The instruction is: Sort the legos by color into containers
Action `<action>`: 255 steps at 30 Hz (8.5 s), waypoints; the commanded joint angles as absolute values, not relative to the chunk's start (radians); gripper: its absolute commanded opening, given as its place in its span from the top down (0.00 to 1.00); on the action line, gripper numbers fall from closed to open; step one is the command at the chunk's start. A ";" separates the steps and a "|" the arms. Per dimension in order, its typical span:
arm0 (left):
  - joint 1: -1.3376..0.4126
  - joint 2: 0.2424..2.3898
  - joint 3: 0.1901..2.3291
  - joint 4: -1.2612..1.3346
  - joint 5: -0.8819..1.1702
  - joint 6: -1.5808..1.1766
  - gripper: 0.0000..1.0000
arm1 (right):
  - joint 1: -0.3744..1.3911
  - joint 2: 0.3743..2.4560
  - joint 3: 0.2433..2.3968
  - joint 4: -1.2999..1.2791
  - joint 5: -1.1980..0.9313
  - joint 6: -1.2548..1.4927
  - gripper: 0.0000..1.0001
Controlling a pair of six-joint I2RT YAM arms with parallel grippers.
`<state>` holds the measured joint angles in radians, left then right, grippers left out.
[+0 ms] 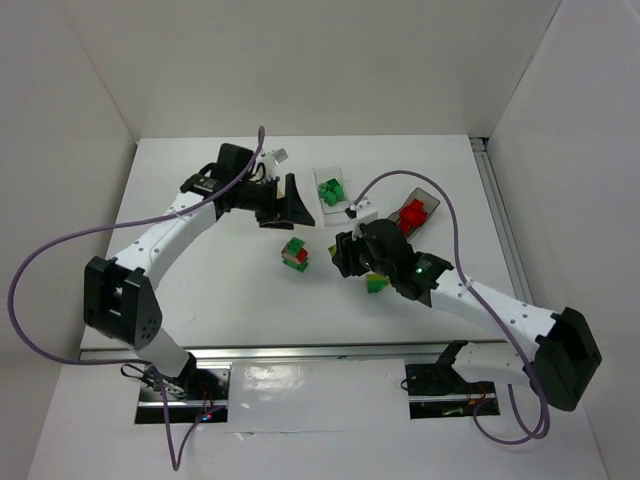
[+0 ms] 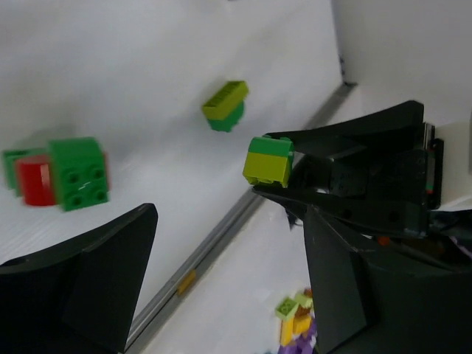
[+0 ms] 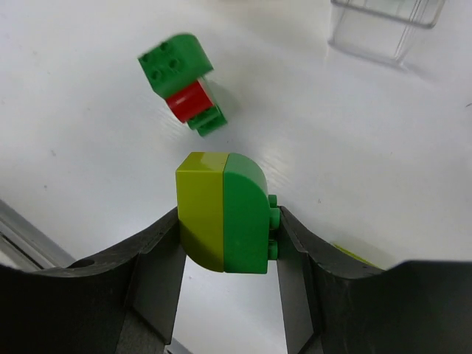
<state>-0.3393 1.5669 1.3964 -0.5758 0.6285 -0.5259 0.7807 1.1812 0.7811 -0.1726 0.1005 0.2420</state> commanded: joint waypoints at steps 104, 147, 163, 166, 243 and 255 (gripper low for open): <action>-0.403 1.776 1.368 -0.259 1.321 -0.287 1.00 | 0.305 1.359 0.721 0.420 -1.081 0.575 0.40; -0.399 1.767 1.368 -0.287 1.322 -0.230 1.00 | 0.233 1.368 0.561 0.807 -1.181 0.847 0.81; -0.334 1.735 1.394 -0.309 1.023 -0.385 1.00 | 0.305 1.341 0.762 0.189 -0.552 0.534 0.79; -0.314 1.726 1.442 -0.479 0.651 -0.457 1.00 | 0.400 1.443 0.971 0.017 -0.240 0.506 0.78; -0.586 1.733 1.508 -0.666 0.097 -0.445 0.16 | 0.601 1.410 0.888 -0.293 0.278 0.638 0.05; -0.727 1.853 1.522 -0.621 0.256 -0.631 0.08 | 0.509 1.052 0.672 -0.469 0.204 0.727 0.07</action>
